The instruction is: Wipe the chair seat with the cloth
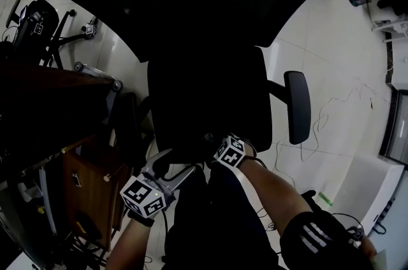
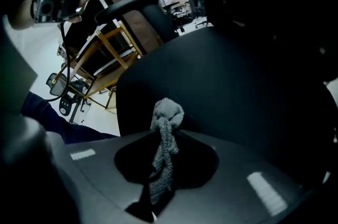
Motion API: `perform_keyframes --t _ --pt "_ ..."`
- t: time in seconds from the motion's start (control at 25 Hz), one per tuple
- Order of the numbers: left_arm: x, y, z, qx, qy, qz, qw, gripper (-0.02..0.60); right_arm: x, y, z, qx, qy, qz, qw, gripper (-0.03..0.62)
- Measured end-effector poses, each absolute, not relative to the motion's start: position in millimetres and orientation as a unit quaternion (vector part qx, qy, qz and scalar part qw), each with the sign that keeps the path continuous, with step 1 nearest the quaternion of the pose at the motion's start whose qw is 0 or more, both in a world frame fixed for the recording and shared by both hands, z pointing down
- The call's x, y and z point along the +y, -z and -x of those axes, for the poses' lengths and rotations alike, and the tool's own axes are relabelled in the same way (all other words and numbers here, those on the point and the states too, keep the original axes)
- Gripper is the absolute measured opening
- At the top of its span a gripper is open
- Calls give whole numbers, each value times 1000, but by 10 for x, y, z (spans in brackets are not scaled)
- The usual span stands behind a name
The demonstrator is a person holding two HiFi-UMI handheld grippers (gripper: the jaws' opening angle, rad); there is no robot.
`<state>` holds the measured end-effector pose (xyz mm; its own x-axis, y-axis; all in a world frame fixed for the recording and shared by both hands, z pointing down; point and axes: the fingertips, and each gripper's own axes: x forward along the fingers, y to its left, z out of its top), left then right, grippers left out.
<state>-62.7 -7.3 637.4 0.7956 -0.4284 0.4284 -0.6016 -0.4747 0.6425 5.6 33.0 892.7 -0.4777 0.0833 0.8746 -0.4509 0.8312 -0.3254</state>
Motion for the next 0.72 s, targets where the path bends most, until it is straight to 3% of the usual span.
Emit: perform_keyframes --t 0.36,0.56,0.72 --pt "-167 -6283 203 -269 -103 -865 411 322 193 -8813 -1658 -745 -318 -234 537 52" --pt "-158 -6226 131 -263 -107 -867 410 322 194 -8739 -1843 -722 -365 -291 510 52" --pt "-180 -6047 137 -270 -107 -866 408 322 81 -8447 -1740 -730 -409 -332 434 52"
